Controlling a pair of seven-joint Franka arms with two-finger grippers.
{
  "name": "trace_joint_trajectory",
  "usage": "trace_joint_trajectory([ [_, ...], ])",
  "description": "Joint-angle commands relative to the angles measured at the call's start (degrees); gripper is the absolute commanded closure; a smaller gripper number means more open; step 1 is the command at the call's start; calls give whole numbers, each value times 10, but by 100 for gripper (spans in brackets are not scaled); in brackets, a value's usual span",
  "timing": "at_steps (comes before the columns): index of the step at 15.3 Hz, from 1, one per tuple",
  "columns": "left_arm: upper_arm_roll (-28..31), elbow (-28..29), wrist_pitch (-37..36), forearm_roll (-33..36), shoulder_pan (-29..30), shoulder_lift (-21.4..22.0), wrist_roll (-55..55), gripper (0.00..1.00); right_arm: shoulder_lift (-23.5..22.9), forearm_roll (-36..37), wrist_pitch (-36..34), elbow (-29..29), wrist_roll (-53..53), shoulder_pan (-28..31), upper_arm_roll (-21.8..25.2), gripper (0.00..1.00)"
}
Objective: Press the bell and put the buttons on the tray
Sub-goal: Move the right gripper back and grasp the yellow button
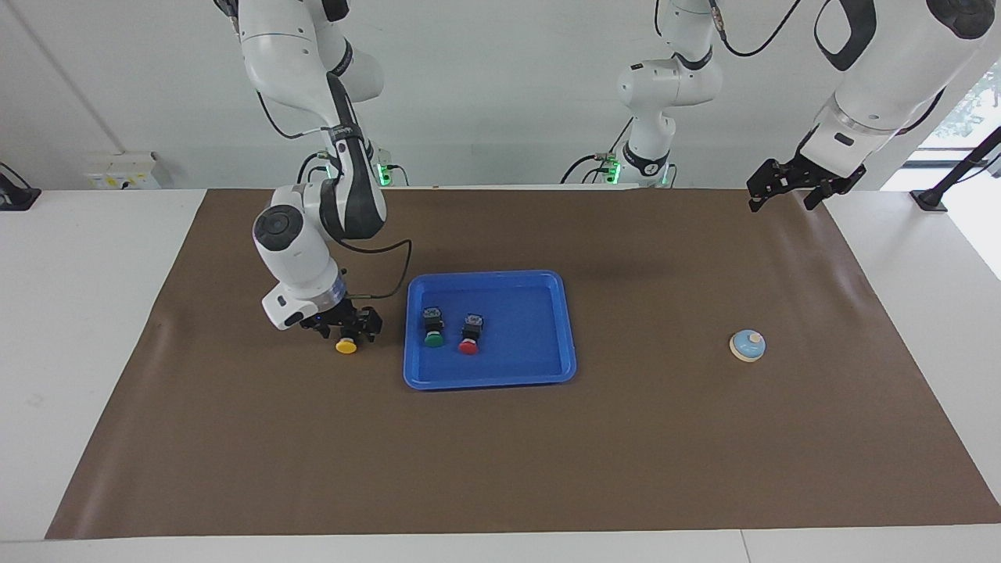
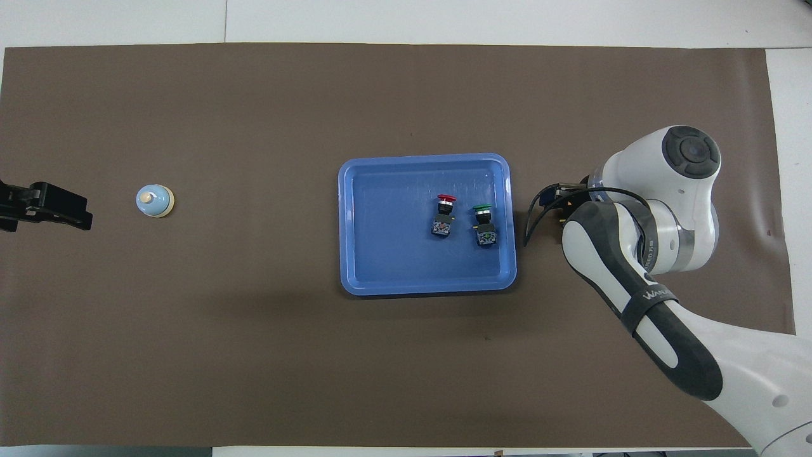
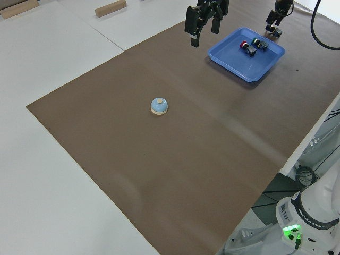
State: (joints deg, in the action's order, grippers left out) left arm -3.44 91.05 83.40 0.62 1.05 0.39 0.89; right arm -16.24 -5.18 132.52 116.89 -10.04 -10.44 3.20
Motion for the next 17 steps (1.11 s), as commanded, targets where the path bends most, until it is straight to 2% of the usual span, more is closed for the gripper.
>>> trace_joint_trajectory([
  [1, 3, 4, -2, -7, 0, 8, -3, 0, 11, 6, 24, 16, 14, 0, -3, 0],
  [17, 3, 4, -2, -7, 0, 8, -3, 0, -9, 6, 63, 8, 11, -3, -4, 0],
])
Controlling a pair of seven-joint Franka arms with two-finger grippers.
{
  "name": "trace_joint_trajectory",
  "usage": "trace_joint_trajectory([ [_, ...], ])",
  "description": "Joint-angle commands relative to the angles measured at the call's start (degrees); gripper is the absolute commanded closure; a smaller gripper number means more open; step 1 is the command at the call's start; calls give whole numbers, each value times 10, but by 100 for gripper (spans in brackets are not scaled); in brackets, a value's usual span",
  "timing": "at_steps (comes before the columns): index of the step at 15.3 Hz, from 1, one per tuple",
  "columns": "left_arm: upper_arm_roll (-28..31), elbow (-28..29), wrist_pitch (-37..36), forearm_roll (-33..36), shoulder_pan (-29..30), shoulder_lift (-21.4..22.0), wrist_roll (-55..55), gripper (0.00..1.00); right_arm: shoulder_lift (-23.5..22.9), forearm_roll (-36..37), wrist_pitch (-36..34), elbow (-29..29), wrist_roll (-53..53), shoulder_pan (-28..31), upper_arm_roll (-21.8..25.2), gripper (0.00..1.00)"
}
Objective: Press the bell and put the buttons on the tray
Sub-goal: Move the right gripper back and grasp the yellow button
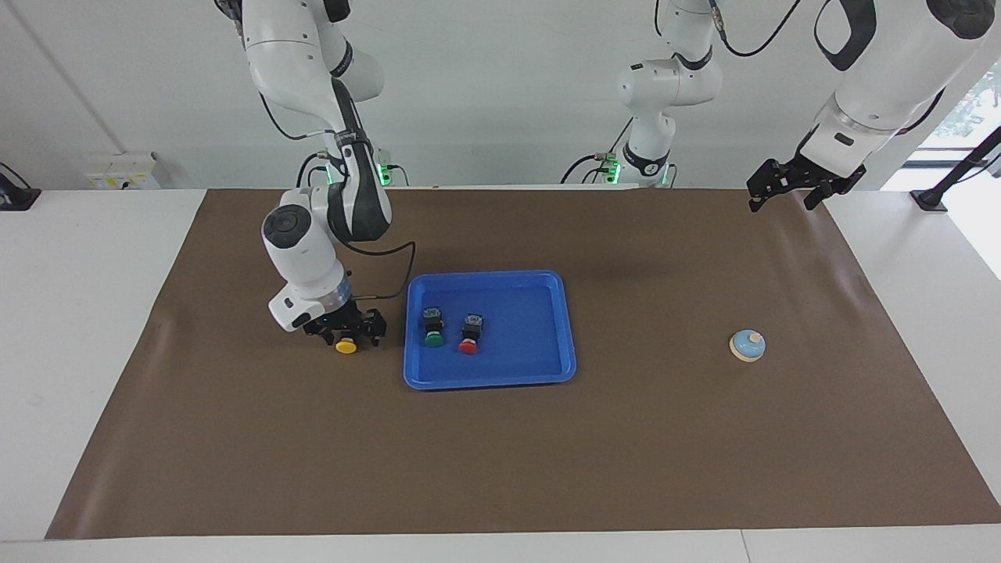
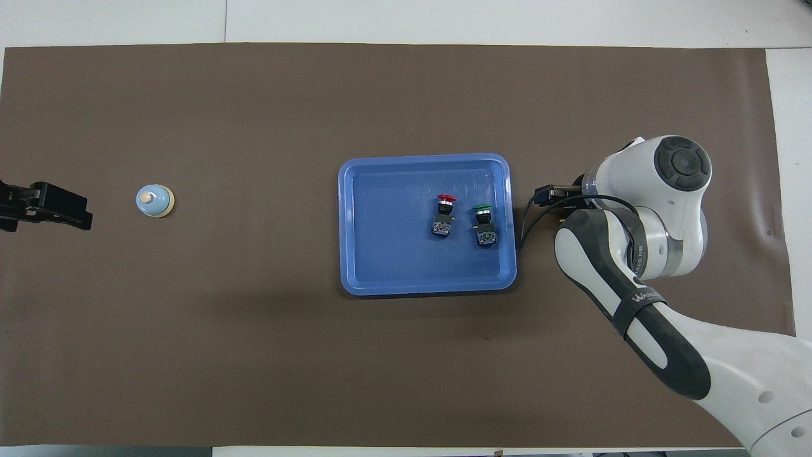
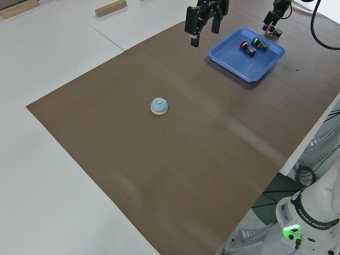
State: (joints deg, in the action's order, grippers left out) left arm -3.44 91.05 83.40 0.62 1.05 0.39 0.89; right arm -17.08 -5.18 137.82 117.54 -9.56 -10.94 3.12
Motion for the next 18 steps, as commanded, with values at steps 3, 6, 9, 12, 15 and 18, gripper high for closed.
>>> trace_joint_trajectory([
  [3, 3, 4, -2, -7, 0, 7, -3, 0, 4, 6, 0, 3, 4, 2, -3, 0],
  [6, 3, 4, -2, -7, 0, 7, -3, 0, 5, 6, -7, 7, 6, 5, -2, 0],
  [9, 3, 4, -2, -7, 0, 7, -3, 0, 6, 6, -9, 9, 8, 10, -3, 0],
  [12, 3, 4, -2, -7, 0, 7, -3, 0, 7, 6, -12, 13, 3, 3, -3, 0],
  [15, 3, 4, -2, -7, 0, 8, -3, 0, 11, 6, -5, 28, 6, 3, -3, 1],
  [18, 3, 4, -2, -7, 0, 7, -3, 0, 16, 6, -5, 37, 8, 4, -3, 2],
])
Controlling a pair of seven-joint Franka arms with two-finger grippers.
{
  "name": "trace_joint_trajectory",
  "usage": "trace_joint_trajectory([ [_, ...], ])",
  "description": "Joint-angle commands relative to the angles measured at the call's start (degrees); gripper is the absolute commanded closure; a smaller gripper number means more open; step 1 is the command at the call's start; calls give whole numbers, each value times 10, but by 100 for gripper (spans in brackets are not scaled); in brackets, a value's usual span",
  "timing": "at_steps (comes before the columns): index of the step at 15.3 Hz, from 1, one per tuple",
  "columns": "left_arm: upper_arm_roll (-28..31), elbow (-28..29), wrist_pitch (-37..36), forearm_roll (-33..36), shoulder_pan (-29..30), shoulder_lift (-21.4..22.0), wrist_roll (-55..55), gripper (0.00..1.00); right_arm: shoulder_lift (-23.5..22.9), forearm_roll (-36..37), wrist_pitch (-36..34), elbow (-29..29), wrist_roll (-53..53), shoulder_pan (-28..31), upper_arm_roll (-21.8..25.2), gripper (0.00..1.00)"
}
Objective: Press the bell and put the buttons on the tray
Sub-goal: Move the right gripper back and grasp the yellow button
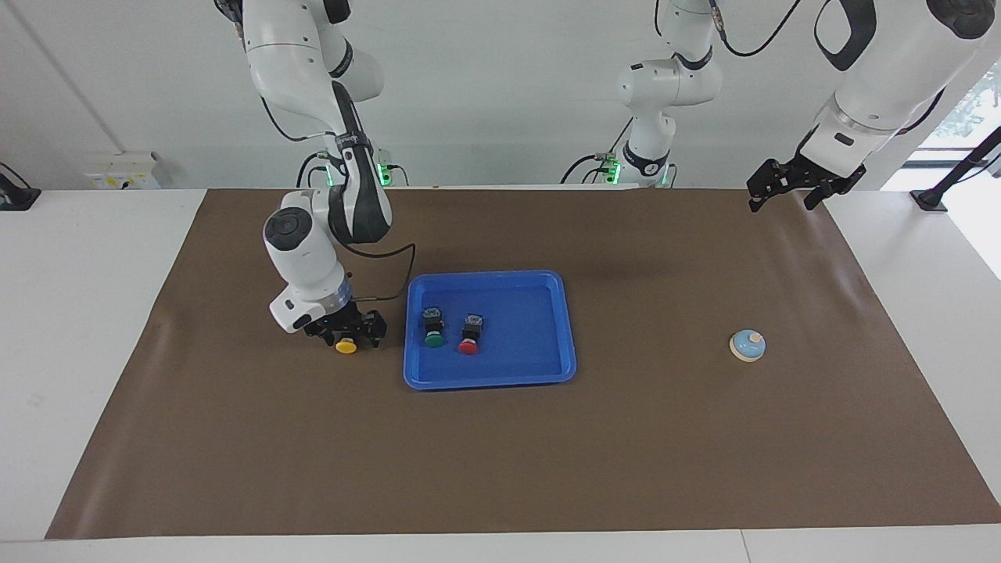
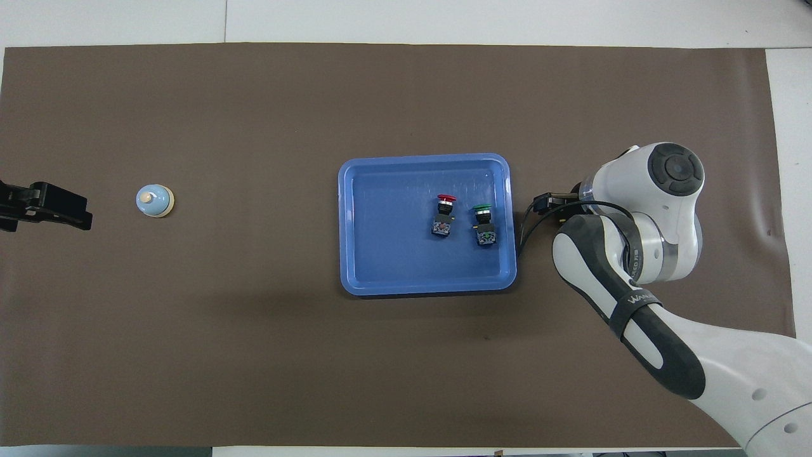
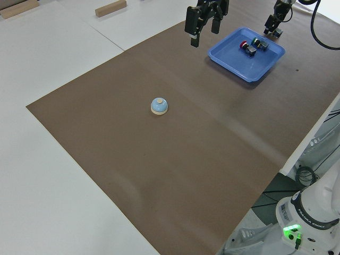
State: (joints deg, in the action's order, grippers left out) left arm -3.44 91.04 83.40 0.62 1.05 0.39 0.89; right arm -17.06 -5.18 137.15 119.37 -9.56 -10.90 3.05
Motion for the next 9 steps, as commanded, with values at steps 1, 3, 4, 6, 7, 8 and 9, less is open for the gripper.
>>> trace_joint_trajectory([
  [1, 3, 4, -2, -7, 0, 7, -3, 0, 17, 6, 0, 21, 7, 3, -2, 4],
  [3, 3, 4, -2, -7, 0, 7, -3, 0, 17, 6, 0, 21, 5, 3, -2, 24],
  [4, 3, 4, -2, -7, 0, 7, -3, 0, 17, 6, 0, 21, 3, 3, -2, 40],
  [6, 3, 4, -2, -7, 0, 7, -3, 0, 17, 6, -3, 21, 1, 3, -3, 83],
  [7, 3, 4, -2, -7, 0, 7, -3, 0, 18, 6, -4, 21, -4, 3, -3, 100],
  [8, 3, 4, -2, -7, 0, 7, -3, 0, 18, 5, -4, 20, -12, 3, -3, 100],
  [9, 3, 4, -2, -7, 0, 7, -3, 0, 18, 5, -4, 17, -12, 3, -3, 100],
])
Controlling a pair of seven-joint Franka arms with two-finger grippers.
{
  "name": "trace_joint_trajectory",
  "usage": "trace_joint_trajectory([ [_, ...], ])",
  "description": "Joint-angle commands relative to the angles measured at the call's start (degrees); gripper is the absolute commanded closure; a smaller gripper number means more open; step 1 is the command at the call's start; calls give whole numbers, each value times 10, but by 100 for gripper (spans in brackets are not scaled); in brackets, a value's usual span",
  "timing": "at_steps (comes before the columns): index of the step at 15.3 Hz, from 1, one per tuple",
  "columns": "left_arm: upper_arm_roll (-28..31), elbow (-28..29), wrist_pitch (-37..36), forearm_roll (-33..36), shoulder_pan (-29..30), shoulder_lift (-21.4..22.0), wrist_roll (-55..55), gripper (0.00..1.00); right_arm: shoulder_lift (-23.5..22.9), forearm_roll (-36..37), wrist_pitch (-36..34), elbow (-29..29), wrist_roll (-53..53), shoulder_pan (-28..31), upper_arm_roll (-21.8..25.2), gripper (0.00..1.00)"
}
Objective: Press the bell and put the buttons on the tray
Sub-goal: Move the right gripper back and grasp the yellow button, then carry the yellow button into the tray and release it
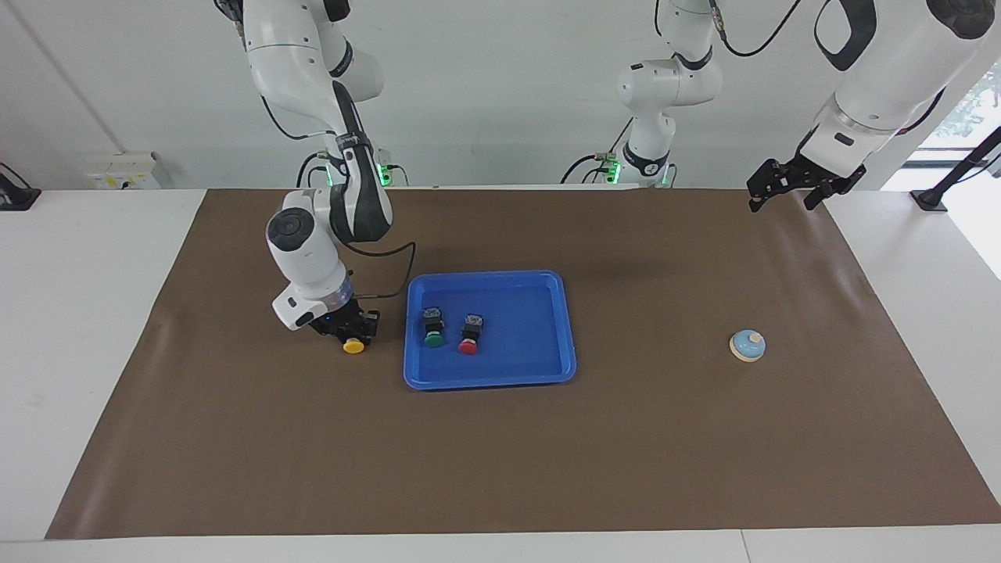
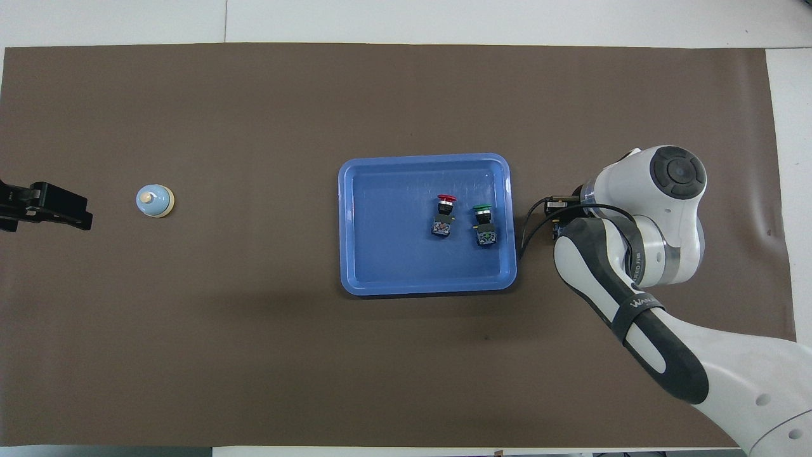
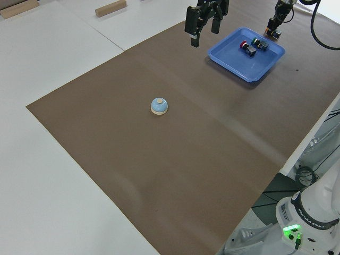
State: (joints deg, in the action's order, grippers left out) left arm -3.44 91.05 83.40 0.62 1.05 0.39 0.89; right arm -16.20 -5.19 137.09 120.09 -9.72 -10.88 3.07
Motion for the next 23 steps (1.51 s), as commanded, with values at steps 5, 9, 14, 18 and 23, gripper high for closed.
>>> trace_joint_trajectory([
  [5, 3, 4, -2, -7, 0, 7, -3, 0, -8, -8, -114, -122, -14, 5, -3, 100],
  [9, 3, 4, -2, -7, 0, 7, -3, 0, -33, -11, -149, -202, -58, -27, -15, 100],
  [14, 3, 4, -2, -7, 0, 7, -3, 0, -139, -5, -254, -399, -236, -122, -13, 100],
  [18, 3, 4, -2, -7, 0, 7, -3, 0, -212, -5, -235, -476, -308, -180, -14, 100],
  [23, 3, 4, -2, -7, 0, 7, -3, 0, -219, -5, -177, -439, -326, -208, -14, 100],
])
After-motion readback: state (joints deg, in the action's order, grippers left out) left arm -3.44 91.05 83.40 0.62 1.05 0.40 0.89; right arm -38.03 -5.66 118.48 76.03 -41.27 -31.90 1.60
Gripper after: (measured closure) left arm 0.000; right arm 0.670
